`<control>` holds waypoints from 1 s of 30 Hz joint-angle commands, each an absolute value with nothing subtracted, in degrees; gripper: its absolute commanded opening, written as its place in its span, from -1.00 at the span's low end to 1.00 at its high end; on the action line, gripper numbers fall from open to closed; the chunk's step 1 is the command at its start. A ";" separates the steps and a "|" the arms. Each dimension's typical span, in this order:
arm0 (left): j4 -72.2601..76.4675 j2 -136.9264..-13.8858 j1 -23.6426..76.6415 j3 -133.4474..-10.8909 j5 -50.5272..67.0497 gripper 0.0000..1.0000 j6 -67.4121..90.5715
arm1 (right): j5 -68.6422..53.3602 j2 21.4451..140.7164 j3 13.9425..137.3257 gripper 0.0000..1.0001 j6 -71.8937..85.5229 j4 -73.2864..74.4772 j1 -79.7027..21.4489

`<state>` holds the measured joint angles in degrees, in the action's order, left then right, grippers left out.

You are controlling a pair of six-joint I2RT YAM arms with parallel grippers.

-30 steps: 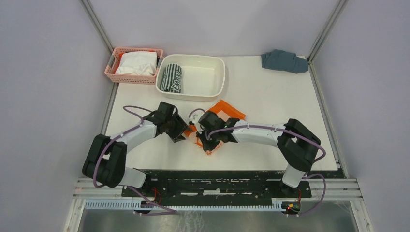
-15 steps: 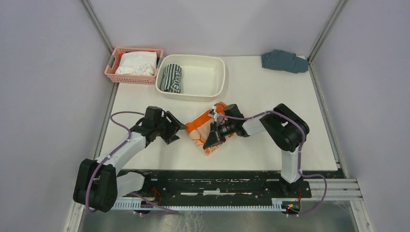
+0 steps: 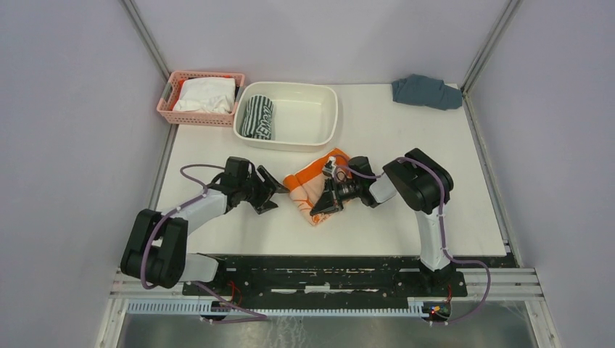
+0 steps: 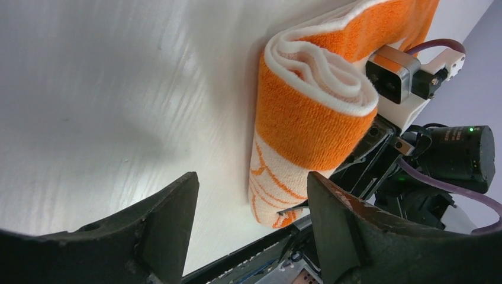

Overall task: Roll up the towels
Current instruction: Roll the towel at the center of the board.

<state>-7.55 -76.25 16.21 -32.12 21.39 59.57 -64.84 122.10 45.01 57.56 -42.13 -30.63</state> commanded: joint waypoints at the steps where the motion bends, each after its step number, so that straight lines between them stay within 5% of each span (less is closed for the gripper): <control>1: -0.75 -80.03 16.79 -35.97 25.65 0.49 56.47 | -60.54 123.82 46.33 -0.99 49.09 -26.80 -30.03; 12: 4.03 -91.71 19.51 -38.11 23.88 0.43 59.33 | -54.88 119.43 52.72 -0.96 33.80 -1.98 -30.25; 20: -2.43 -94.30 20.13 -37.15 16.52 0.28 61.51 | -41.52 107.82 57.77 -0.48 24.30 15.23 -33.66; 25: -4.52 -95.23 20.45 -36.74 14.73 0.25 62.67 | -24.60 96.13 60.47 -0.07 20.17 23.33 -38.48; 30: -5.61 -95.33 20.91 -37.53 14.38 0.24 62.96 | -1.14 88.20 62.22 0.06 15.04 26.63 -48.56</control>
<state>1.83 -92.31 20.40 -38.04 22.44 62.72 -23.88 93.78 59.18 21.41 21.34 -41.98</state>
